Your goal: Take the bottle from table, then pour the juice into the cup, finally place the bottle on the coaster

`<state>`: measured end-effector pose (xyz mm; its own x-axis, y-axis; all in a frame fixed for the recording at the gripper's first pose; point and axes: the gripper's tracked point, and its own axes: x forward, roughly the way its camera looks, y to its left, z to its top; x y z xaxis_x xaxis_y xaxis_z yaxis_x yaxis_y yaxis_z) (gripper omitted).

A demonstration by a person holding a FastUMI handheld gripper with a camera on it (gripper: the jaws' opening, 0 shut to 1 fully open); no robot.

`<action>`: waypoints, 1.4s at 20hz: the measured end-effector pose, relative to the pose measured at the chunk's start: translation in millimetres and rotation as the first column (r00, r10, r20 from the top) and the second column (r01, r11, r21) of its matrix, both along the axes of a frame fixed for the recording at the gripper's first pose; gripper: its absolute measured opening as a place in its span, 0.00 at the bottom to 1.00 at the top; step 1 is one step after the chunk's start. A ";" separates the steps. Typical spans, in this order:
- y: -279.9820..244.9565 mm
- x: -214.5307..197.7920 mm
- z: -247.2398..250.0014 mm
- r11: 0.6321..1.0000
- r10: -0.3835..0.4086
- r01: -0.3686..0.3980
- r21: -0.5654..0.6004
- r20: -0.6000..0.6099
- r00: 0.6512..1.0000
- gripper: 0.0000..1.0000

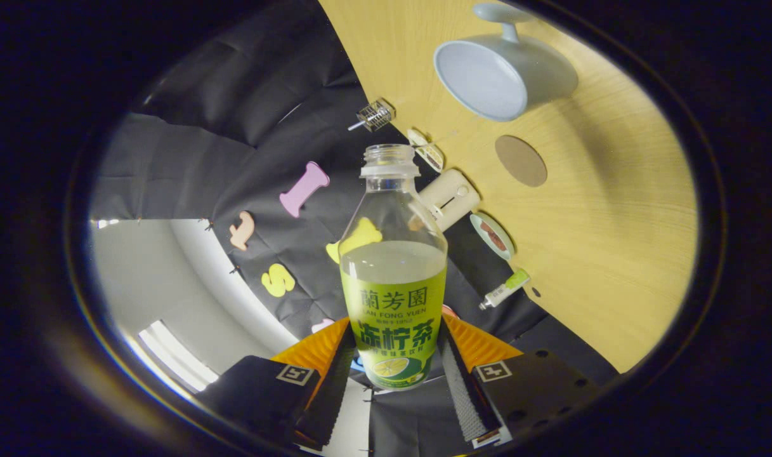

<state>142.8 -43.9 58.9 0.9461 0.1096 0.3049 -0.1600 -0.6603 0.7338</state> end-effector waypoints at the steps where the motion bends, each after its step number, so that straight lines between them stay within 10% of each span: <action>1: 0.0 0.8 0.4 1.000 -0.002 0.002 -0.002 0.001 1.000 0.77; 12: 16.2 3.3 -31.4 0.966 -0.030 0.023 -0.258 -0.023 0.999 0.77; 17: 37.7 6.2 -68.6 0.859 -0.019 -0.021 -0.511 -0.073 0.997 0.77; 28: 40.7 -24.6 -127.0 0.219 -0.123 -0.076 -0.973 -0.105 0.987 0.78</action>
<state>118.2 -3.2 -68.1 0.9689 0.2023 -0.1426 -0.0028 0.5850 0.8110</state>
